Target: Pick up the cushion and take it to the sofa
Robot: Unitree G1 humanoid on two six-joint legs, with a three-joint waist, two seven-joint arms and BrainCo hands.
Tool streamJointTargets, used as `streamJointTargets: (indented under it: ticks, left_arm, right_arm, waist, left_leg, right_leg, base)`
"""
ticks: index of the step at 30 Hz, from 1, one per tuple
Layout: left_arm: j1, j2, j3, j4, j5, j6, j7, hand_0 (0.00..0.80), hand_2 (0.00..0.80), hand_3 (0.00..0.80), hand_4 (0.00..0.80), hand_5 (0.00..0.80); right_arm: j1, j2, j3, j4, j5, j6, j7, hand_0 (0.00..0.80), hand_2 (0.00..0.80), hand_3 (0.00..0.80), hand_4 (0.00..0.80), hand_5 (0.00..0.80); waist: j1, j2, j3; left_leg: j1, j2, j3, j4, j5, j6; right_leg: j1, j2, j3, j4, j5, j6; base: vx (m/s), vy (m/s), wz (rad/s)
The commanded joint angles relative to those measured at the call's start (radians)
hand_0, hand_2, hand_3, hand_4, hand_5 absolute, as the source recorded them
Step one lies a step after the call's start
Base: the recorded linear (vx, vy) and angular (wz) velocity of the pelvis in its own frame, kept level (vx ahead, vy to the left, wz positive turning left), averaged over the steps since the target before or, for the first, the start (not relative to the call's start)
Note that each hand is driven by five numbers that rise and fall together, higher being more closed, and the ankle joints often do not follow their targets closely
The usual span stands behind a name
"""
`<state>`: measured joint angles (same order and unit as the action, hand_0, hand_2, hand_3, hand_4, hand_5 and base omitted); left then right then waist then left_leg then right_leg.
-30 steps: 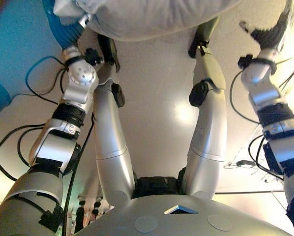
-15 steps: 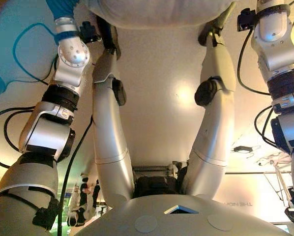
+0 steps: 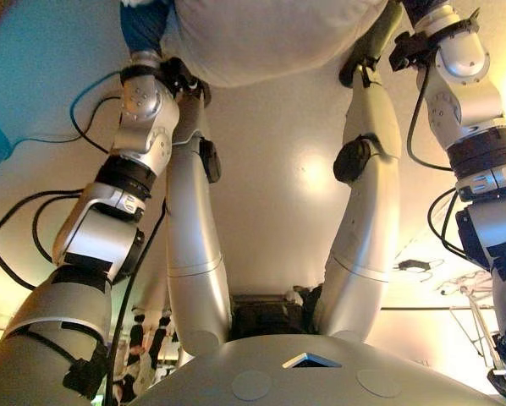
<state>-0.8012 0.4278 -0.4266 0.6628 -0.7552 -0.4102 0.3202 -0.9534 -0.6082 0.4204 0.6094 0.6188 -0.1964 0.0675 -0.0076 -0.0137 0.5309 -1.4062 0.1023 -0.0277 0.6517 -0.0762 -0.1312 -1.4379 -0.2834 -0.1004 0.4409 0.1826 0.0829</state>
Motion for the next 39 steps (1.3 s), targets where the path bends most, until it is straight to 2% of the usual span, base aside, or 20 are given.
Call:
streamJointTargets:
  ticks: [1, 4, 6, 9, 13, 16, 22, 25, 27, 28, 32, 39]
  left_arm:
    - [0.059, -0.144, -0.022, -0.259, 0.160, -0.162, 0.010, 0.800, 0.800, 0.800, 0.800, 0.800]
    - [0.147, -0.153, -0.014, -0.334, 0.215, -0.193, 0.035, 0.800, 0.800, 0.800, 0.800, 0.800]
    - [0.206, -0.152, -0.013, -0.393, 0.237, -0.203, 0.027, 0.800, 0.800, 0.800, 0.800, 0.800]
    - [0.277, -0.143, -0.010, -0.457, 0.242, -0.196, 0.015, 0.800, 0.800, 0.800, 0.800, 0.800]
    - [0.383, -0.109, 0.036, -0.542, 0.208, -0.182, -0.014, 0.800, 0.800, 0.800, 0.800, 0.800]
    - [0.456, -0.080, 0.076, -0.586, 0.178, -0.178, -0.043, 0.800, 0.800, 0.800, 0.800, 0.800]
    - [0.630, -0.055, 0.140, -0.667, 0.158, -0.127, -0.063, 0.800, 0.800, 0.800, 0.800, 0.800]
    - [0.726, -0.055, 0.172, -0.717, 0.170, -0.123, -0.117, 0.800, 0.800, 0.800, 0.800, 0.800]
    - [0.799, -0.055, 0.180, -0.758, 0.181, -0.132, -0.151, 0.800, 0.800, 0.800, 0.800, 0.800]
    - [0.820, -0.057, 0.183, -0.775, 0.189, -0.139, -0.158, 0.800, 0.800, 0.800, 0.800, 0.800]
    - [0.864, -0.060, 0.182, -0.827, 0.215, -0.177, -0.125, 0.800, 0.800, 0.800, 0.800, 0.800]
    - [0.901, -0.062, 0.155, -0.848, 0.192, -0.088, -0.158, 0.800, 0.800, 0.800, 0.800, 0.800]
  right_arm:
    - [0.046, 0.109, 0.048, -0.305, -0.022, -0.163, 0.081, 0.800, 0.800, 0.800, 0.800, 0.800]
    - [0.171, 0.112, 0.025, -0.360, -0.124, -0.221, -0.013, 0.800, 0.800, 0.800, 0.800, 0.800]
    - [0.264, 0.116, 0.006, -0.410, -0.158, -0.254, -0.045, 0.800, 0.800, 0.800, 0.800, 0.800]
    - [0.367, 0.122, -0.025, -0.466, -0.227, -0.258, -0.069, 0.800, 0.800, 0.800, 0.800, 0.800]
    - [0.509, 0.109, -0.069, -0.546, -0.312, -0.256, -0.079, 0.800, 0.800, 0.800, 0.800, 0.800]
    - [0.605, 0.096, -0.113, -0.596, -0.348, -0.266, -0.067, 0.800, 0.800, 0.800, 0.800, 0.800]
    - [0.801, 0.133, -0.168, -0.699, -0.414, -0.313, -0.091, 0.800, 0.800, 0.800, 0.800, 0.800]
    - [0.894, 0.170, -0.188, -0.760, -0.413, -0.302, -0.089, 0.800, 0.800, 0.800, 0.800, 0.800]
    - [0.976, 0.182, -0.200, -0.809, -0.425, -0.302, -0.100, 0.800, 0.800, 0.800, 0.800, 0.800]
    - [0.995, 0.184, -0.200, -0.825, -0.438, -0.301, -0.112, 0.800, 0.800, 0.800, 0.800, 0.800]
    - [0.999, 0.181, -0.191, -0.855, -0.470, -0.286, -0.160, 0.800, 0.800, 0.800, 0.800, 0.800]
    - [1.027, 0.162, -0.194, -0.872, -0.473, -0.221, -0.184, 0.800, 0.800, 0.800, 0.800, 0.800]
  waist:
    - [0.028, 0.034, -0.011]
    - [0.020, 0.028, -0.011]
    - [0.017, 0.022, -0.011]
    - [0.017, 0.014, -0.011]
    - [0.021, -0.003, -0.011]
    - [0.029, -0.006, -0.011]
    - [0.044, -0.008, -0.127]
    - [0.039, -0.008, -0.205]
    - [0.025, -0.003, -0.277]
    - [0.026, 0.000, -0.306]
    - [0.044, 0.004, -0.374]
    - [0.040, -0.006, -0.432]
  left_leg:
    - [0.080, 0.024, -0.042, -0.229, 0.178, -0.013]
    - [0.197, 0.026, -0.024, -0.247, 0.176, -0.014]
    - [0.294, 0.036, 0.003, -0.271, 0.174, -0.020]
    - [0.442, 0.047, 0.034, -0.316, 0.166, -0.024]
    - [0.674, 0.046, 0.090, -0.377, 0.143, -0.022]
    - [0.832, 0.039, 0.112, -0.405, 0.124, -0.007]
    - [1.045, 0.018, 0.115, -0.465, 0.093, 0.027]
    - [1.172, 0.011, 0.095, -0.542, 0.093, 0.046]
    - [1.276, 0.002, 0.072, -0.612, 0.092, 0.058]
    - [1.303, 0.001, 0.065, -0.627, 0.098, 0.061]
    - [1.412, 0.018, 0.067, -0.685, 0.095, 0.052]
    - [1.496, 0.038, 0.072, -0.732, 0.084, 0.039]
  right_leg:
    - [0.134, -0.035, 0.017, 0.025, -0.099, 0.107]
    - [0.247, -0.042, 0.000, -0.019, -0.080, 0.109]
    - [0.343, -0.051, -0.021, -0.054, -0.071, 0.115]
    - [0.484, -0.059, -0.050, -0.106, -0.067, 0.123]
    - [0.716, -0.064, -0.109, -0.174, -0.073, 0.131]
    - [0.869, -0.066, -0.125, -0.202, -0.081, 0.133]
    - [1.085, -0.074, -0.123, -0.233, -0.101, 0.131]
    - [1.212, -0.042, -0.101, -0.270, -0.119, 0.122]
    - [1.316, 0.011, -0.055, -0.323, -0.152, 0.112]
    - [1.346, 0.023, -0.051, -0.335, -0.155, 0.106]
    - [1.460, 0.035, -0.100, -0.382, -0.172, 0.095]
    - [1.563, 0.061, -0.114, -0.459, -0.175, 0.086]
  base:
    - [0.000, 0.000, 0.00]
    - [0.000, 0.000, 0.00]
    - [0.017, 0.000, -0.02]
    - [0.057, 0.020, -0.09]
    - [0.076, 0.021, -0.12]
    - [0.057, 0.039, -0.10]
    - [0.127, 0.054, 0.00]
    - [0.215, -0.016, 0.06]
    - [0.357, -0.045, 0.20]
    - [0.375, -0.033, 0.48]
    - [0.144, -0.039, 0.32]
    - [0.041, -0.065, -0.01]
